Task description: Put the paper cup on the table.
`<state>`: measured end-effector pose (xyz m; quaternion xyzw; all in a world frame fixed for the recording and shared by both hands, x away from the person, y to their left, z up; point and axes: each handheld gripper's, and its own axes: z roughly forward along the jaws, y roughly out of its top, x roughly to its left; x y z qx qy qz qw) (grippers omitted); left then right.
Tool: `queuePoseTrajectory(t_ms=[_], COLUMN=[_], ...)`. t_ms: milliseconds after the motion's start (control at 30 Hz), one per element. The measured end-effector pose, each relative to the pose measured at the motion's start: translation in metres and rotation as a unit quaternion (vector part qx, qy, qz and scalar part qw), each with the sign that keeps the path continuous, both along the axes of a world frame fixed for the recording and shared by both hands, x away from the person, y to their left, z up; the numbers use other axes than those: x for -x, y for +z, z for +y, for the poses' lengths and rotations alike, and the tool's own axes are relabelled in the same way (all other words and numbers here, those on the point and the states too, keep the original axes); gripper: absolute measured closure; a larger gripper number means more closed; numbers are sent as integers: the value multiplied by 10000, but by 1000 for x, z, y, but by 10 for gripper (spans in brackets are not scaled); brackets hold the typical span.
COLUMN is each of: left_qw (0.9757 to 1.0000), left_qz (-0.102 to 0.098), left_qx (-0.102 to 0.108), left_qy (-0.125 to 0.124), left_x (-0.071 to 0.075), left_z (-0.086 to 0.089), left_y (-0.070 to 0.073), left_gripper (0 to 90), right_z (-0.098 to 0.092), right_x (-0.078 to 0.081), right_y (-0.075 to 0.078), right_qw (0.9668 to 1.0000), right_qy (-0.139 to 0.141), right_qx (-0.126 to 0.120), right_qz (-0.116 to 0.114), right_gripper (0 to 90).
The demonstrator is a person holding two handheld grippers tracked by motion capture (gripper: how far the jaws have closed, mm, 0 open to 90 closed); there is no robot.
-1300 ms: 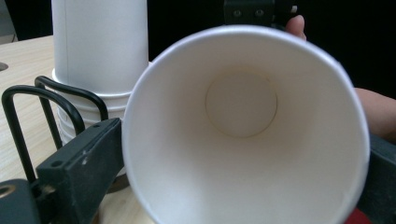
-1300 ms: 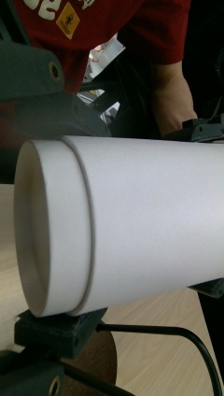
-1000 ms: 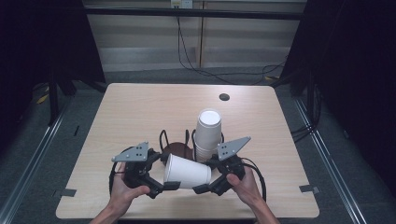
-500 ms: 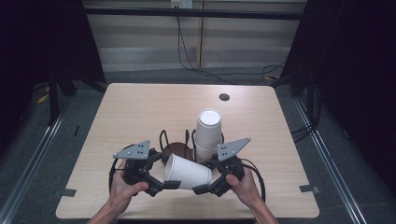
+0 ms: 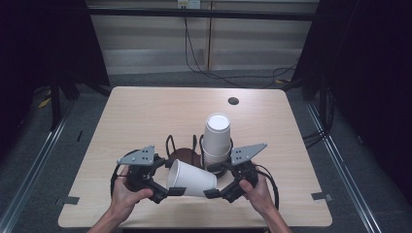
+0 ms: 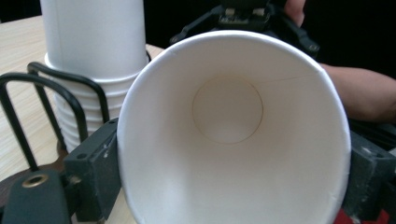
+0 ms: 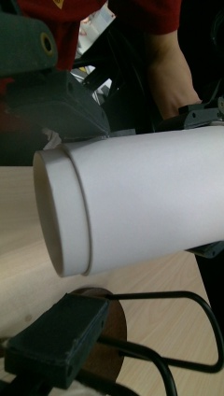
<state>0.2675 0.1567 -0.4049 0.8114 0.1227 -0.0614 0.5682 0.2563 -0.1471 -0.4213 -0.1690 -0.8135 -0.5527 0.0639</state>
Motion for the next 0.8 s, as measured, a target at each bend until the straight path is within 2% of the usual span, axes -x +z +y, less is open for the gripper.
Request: queuePoseTrajectory(t_ms=[133, 300, 600, 800], left_qw=[9997, 9993, 9976, 9962], left_qz=[7, 67, 90, 129], left_qx=[-228, -326, -597, -741], left_qy=[76, 171, 342, 441], left_x=[0, -2, -5, -8], left_z=[3, 9, 15, 24], left_y=[-1, -1, -1, -1], left_gripper=[122, 121, 120, 120], right_z=[-3, -6, -20, -32], right_x=[1, 4, 10, 14], right_y=[1, 1, -4, -7], right_qw=[10000, 9998, 9977, 9947], right_qy=[-83, -212, -677, -1003], right_qx=[-20, 16, 102, 225], right_qz=[-18, -26, 7, -46], right_gripper=[142, 142, 142, 142])
